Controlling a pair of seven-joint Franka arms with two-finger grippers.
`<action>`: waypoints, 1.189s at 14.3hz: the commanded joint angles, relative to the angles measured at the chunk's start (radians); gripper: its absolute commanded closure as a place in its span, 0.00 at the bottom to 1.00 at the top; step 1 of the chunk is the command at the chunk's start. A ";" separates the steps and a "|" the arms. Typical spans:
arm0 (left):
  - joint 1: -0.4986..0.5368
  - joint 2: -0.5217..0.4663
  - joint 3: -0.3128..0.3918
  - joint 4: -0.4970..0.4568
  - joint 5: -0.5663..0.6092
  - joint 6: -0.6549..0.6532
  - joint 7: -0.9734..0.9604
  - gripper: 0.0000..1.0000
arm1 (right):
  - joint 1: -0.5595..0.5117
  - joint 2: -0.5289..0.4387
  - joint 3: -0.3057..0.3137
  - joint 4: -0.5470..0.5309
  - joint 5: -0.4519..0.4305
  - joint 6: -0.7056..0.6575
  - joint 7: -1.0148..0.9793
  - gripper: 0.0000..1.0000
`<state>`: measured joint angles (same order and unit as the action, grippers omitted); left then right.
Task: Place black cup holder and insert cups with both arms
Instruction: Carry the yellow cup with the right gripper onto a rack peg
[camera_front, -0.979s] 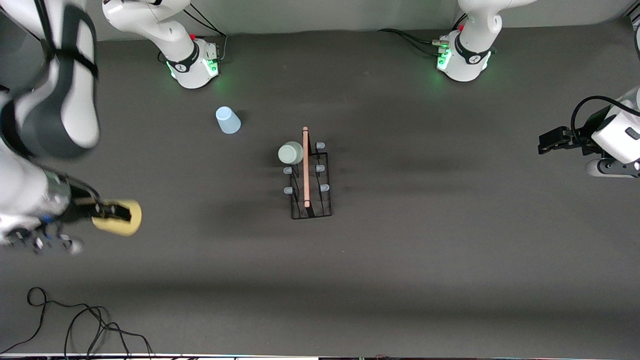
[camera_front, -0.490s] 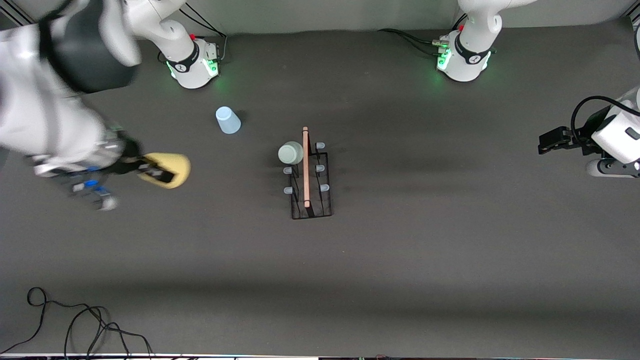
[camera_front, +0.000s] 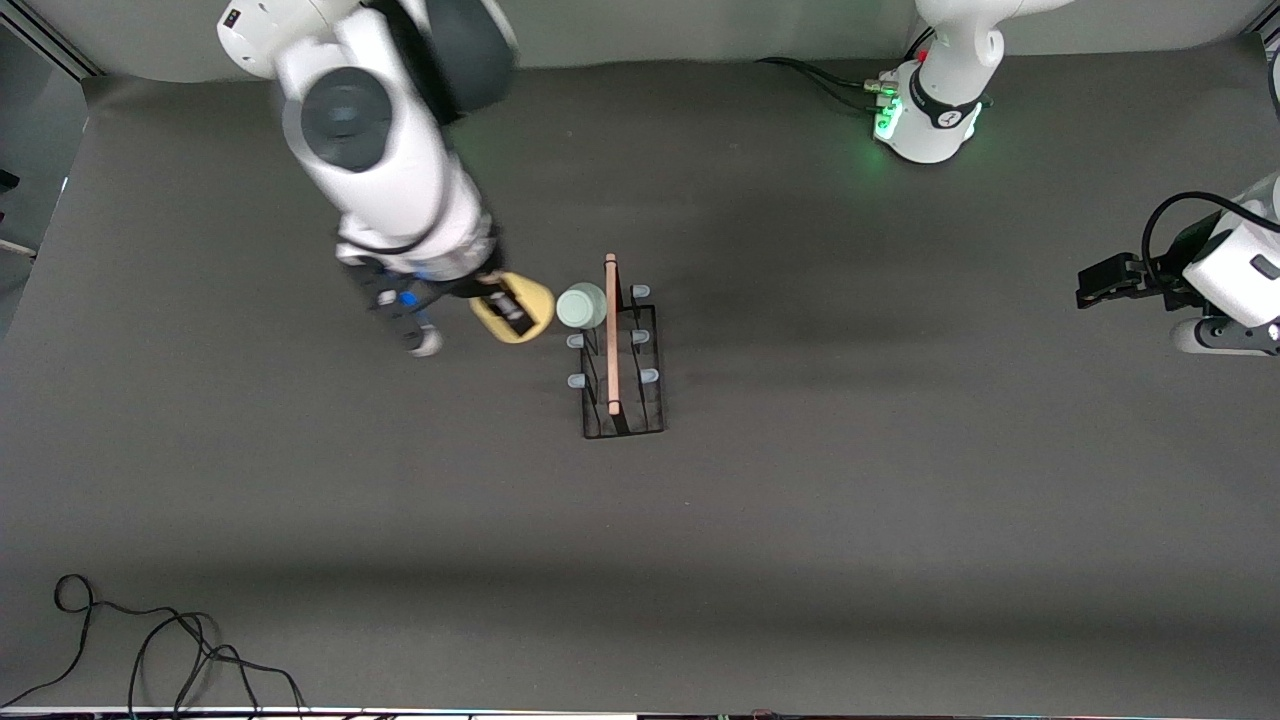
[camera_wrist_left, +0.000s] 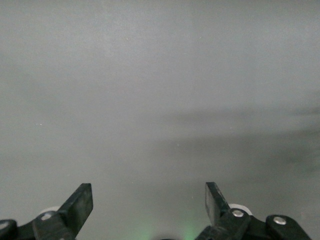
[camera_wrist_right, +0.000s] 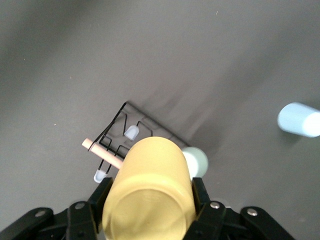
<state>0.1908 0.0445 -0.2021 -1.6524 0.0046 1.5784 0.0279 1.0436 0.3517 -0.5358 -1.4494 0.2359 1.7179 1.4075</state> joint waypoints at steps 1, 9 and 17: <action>0.004 0.003 -0.005 0.016 0.009 -0.021 -0.013 0.00 | 0.024 0.015 -0.015 -0.078 0.017 0.126 0.044 1.00; 0.004 0.003 -0.005 0.016 0.008 -0.021 -0.013 0.00 | 0.024 0.153 -0.012 -0.172 0.029 0.397 0.045 1.00; 0.004 0.005 -0.005 0.016 0.008 -0.023 -0.013 0.00 | 0.044 0.271 -0.010 -0.187 0.109 0.473 0.030 1.00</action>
<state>0.1908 0.0446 -0.2021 -1.6524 0.0046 1.5776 0.0279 1.0738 0.5998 -0.5359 -1.6373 0.3163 2.1662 1.4379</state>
